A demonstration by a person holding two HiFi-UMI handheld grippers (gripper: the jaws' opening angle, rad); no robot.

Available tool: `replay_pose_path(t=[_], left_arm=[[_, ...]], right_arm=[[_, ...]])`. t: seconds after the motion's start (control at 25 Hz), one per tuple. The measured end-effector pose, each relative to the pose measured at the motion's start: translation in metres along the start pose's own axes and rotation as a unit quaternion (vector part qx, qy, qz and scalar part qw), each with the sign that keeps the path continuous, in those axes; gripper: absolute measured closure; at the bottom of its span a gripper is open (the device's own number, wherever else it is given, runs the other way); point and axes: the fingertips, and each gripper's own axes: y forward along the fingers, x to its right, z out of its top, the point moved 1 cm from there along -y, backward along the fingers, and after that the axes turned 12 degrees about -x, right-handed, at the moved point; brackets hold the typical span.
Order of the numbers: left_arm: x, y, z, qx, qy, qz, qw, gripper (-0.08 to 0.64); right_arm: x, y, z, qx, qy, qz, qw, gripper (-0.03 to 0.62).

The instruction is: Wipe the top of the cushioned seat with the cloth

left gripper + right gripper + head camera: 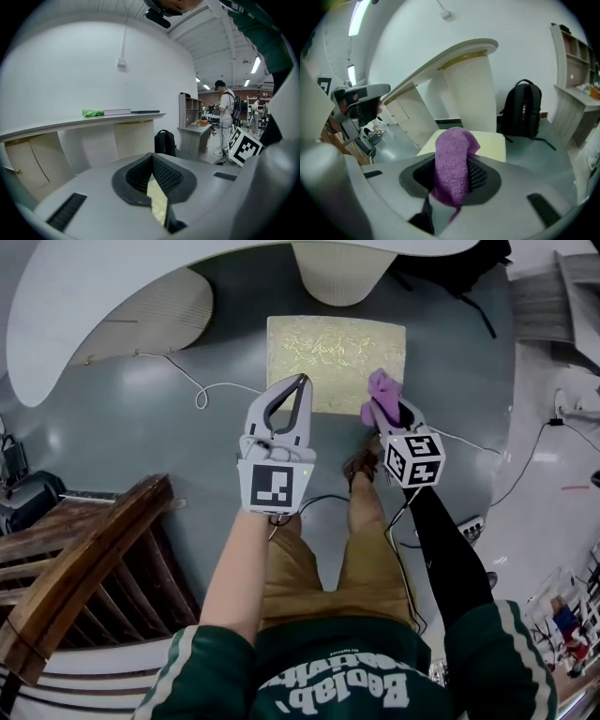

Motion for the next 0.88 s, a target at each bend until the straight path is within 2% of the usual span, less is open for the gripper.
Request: replay_pose_path(t=[0.12, 0.32, 0.48, 0.6, 0.72, 0.8, 0.88], left_arm=[[-0.026, -0.026, -0.017, -0.004, -0.011, 0.009, 0.9999, 0.545], [-0.066, -0.065, -0.043, -0.010, 0.009, 0.017, 0.9998, 0.545], [-0.094, -0.091, -0.063, -0.016, -0.005, 0.029, 0.9994, 0.545], [-0.109, -0.104, -0.075, -0.023, -0.009, 0.038, 0.9990, 0.545], [-0.119, -0.107, -0.083, -0.028, -0.013, 0.050, 0.9983, 0.545], [-0.123, -0.108, -0.087, -0.031, -0.016, 0.060, 0.9976, 0.545], [-0.127, -0.106, -0.092, -0.035, -0.023, 0.074, 0.9964, 0.545]], right_arm=[[-0.066, 0.014, -0.003, 0.003, -0.026, 0.032, 0.999, 0.463], [-0.169, 0.048, 0.004, 0.011, -0.061, 0.089, 0.994, 0.463], [-0.225, 0.073, 0.011, 0.019, -0.075, 0.116, 0.990, 0.463], [-0.238, 0.092, 0.018, 0.021, -0.079, 0.112, 0.990, 0.463], [-0.224, 0.122, 0.023, 0.007, -0.069, 0.089, 0.994, 0.463], [-0.205, 0.147, 0.018, -0.025, -0.075, 0.057, 0.995, 0.463], [-0.180, 0.172, 0.004, -0.074, -0.097, 0.016, 0.992, 0.463]])
